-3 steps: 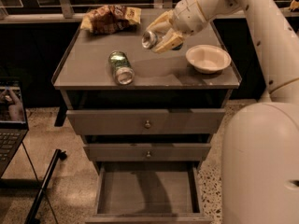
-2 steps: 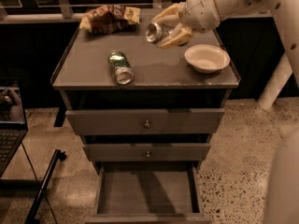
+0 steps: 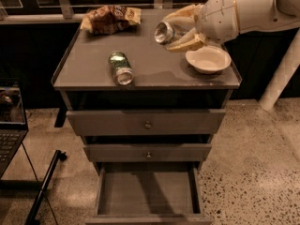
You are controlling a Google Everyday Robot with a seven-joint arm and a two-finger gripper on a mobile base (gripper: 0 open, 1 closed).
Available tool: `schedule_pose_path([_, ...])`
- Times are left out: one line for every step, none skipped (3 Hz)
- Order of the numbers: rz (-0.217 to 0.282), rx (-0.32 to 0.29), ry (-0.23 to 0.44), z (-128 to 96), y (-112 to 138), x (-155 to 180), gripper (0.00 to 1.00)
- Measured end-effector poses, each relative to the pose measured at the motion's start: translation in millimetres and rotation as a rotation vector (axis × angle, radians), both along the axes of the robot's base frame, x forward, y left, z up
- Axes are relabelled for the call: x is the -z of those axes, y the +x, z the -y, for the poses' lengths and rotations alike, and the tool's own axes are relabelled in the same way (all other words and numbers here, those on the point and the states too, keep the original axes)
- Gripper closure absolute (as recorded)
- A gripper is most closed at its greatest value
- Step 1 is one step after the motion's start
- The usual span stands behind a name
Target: Place redbull can into bottom drawer
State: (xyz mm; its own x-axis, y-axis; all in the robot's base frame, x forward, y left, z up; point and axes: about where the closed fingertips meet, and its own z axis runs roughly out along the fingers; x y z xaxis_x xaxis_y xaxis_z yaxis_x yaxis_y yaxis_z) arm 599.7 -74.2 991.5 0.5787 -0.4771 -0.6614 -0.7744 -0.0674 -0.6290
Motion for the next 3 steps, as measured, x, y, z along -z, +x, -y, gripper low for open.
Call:
schedule_pose_path([0.0,0.0,0.0,0,0,0,1.0])
schedule_pose_path([0.006,-0.017,-0.005,-6,0,-2,1.0])
schedule_pose_path([0.02,-0.022,0.036,-16,-16,-3,1.0])
